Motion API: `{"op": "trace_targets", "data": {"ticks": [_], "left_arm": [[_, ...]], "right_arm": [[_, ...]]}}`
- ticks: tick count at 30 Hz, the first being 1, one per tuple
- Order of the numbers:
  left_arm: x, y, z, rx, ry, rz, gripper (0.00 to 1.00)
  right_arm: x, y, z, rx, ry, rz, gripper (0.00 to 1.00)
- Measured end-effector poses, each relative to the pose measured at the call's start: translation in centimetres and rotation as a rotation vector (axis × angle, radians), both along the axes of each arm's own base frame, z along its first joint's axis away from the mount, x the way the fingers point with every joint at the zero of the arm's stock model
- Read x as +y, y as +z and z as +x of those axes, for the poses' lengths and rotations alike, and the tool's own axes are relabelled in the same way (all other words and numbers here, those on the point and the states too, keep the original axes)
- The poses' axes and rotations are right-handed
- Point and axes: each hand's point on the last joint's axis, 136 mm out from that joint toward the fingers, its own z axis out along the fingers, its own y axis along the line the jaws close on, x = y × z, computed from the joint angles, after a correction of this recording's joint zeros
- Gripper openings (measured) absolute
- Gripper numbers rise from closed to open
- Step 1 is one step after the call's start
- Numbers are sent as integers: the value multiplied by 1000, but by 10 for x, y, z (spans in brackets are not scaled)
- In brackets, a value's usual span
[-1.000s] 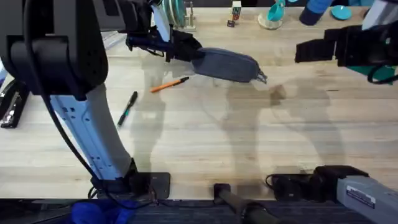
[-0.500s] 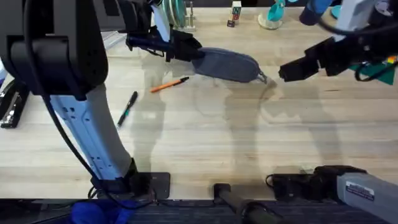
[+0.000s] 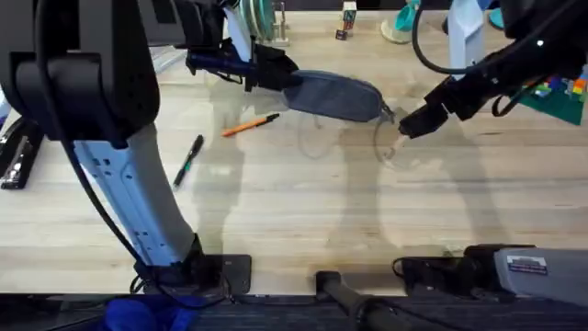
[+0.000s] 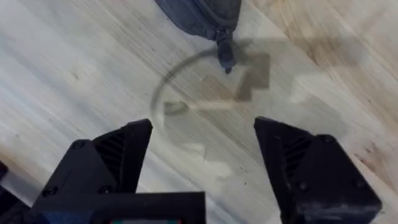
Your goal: Unzip the bag, pick up the pens from the table one at a time and place them inside, then zip the bag closed.
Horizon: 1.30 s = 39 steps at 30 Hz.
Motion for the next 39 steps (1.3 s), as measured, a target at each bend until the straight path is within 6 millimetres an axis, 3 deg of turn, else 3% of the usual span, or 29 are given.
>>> {"op": "trace_targets", "data": {"ticks": [17,30,39], "left_arm": [[0,0,0,0,0,0,40],[0,0,0,-1,-1,0,40],[0,0,0,-1,-1,0,40]], "right_arm": [[-2,4,20,-95,48,-9,996],[-4,17,31,-154,26,144,996],[4,-9,35,-100,95,192,996]]}}
